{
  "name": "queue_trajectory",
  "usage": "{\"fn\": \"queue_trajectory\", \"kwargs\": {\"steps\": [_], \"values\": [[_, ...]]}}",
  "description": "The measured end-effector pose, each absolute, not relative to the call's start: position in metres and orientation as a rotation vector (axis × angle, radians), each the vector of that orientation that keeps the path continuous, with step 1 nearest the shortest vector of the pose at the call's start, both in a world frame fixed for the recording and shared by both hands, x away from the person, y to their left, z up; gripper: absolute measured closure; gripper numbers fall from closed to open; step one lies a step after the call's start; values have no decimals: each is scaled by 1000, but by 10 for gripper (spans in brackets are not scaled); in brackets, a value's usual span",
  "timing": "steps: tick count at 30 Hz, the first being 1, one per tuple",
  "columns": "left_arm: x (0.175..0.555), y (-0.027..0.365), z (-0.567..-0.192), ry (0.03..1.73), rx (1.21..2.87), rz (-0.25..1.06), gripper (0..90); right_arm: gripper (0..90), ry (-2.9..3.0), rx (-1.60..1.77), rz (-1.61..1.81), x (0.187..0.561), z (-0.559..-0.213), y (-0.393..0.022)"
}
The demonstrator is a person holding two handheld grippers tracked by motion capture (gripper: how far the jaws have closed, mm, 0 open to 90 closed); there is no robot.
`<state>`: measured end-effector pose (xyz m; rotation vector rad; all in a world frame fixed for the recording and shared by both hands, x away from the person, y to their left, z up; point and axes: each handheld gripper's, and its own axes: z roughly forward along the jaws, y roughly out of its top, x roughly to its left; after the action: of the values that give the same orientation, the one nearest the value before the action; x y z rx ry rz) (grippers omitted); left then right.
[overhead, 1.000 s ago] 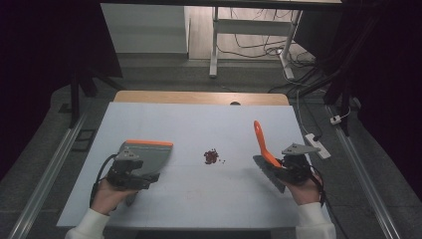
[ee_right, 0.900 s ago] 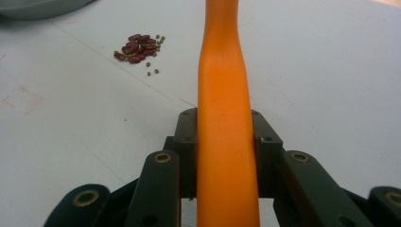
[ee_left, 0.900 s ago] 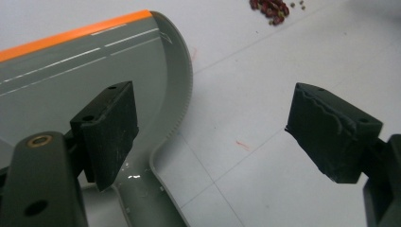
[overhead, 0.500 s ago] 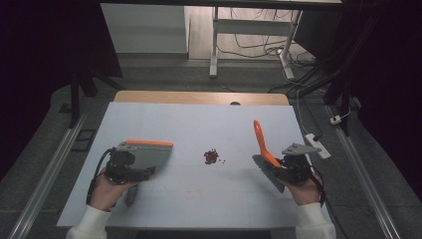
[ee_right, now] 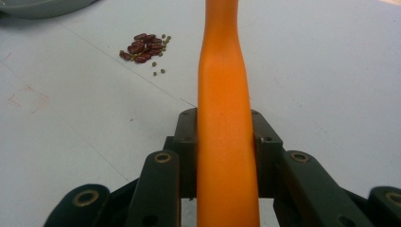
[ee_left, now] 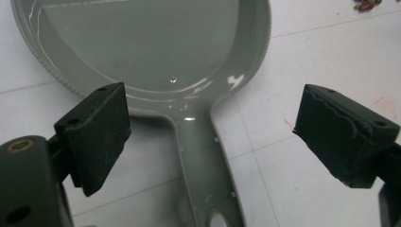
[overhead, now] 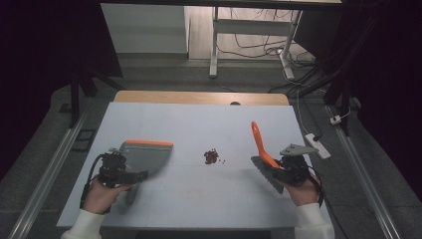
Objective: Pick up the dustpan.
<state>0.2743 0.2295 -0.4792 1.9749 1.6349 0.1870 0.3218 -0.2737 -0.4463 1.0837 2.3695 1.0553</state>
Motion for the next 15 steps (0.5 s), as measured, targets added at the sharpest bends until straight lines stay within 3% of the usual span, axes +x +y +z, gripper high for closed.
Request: {"fn": "queue_trajectory", "kwargs": {"steps": [15], "values": [[277,231,-504,1708,2025,162,117,698,2377,1079,1039,322,-449,-272]]}}
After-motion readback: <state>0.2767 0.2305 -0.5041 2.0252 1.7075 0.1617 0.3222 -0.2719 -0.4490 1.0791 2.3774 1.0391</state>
